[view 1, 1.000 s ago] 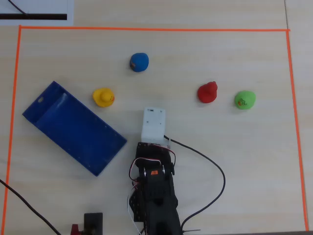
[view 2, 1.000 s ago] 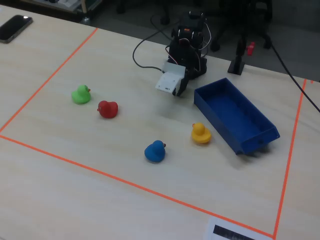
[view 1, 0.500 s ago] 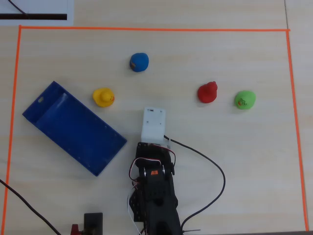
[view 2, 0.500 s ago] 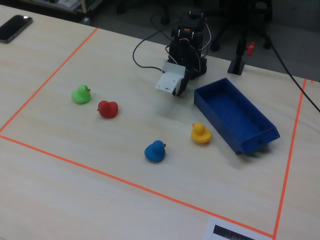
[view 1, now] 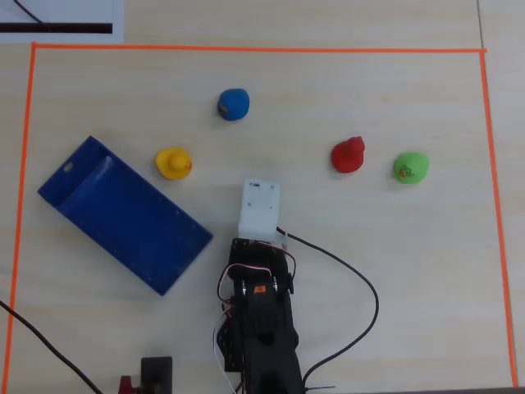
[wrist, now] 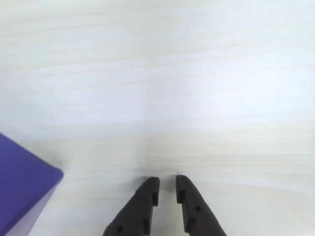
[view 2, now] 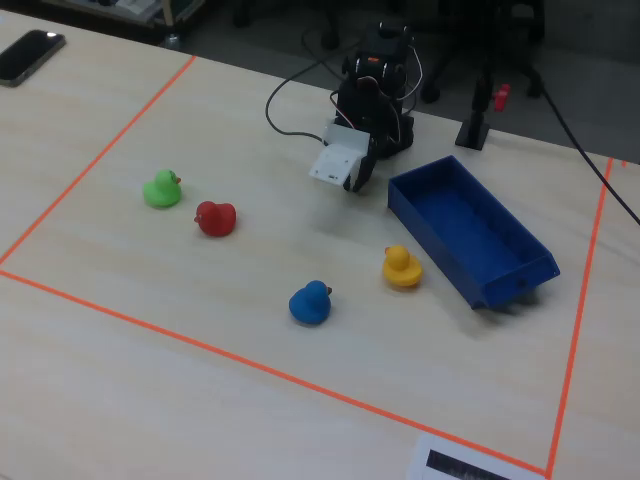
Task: Grasp green duck and put it into box.
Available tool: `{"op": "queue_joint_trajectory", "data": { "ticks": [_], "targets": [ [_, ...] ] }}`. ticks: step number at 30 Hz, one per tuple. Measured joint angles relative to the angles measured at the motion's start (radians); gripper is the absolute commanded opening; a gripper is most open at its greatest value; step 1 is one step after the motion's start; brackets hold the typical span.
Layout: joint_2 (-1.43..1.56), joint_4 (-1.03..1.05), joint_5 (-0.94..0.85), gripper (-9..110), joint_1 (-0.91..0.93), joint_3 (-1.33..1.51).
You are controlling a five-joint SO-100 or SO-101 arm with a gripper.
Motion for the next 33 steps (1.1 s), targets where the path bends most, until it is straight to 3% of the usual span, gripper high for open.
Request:
{"op": "queue_joint_trajectory", "data": {
  "ticks": [5,19,27,33],
  "targets": [
    [-0.167,-0.143,-0.006,16,0.153,-0.112],
    [-1.200,-0.736,-0.031,33,0.896,-1.220],
    [-1.574,-1.035,-0.163,36,1.089,-1.273],
    [-1.758,-1.287,-0.229,37,1.170,-1.123]
  ]
}}
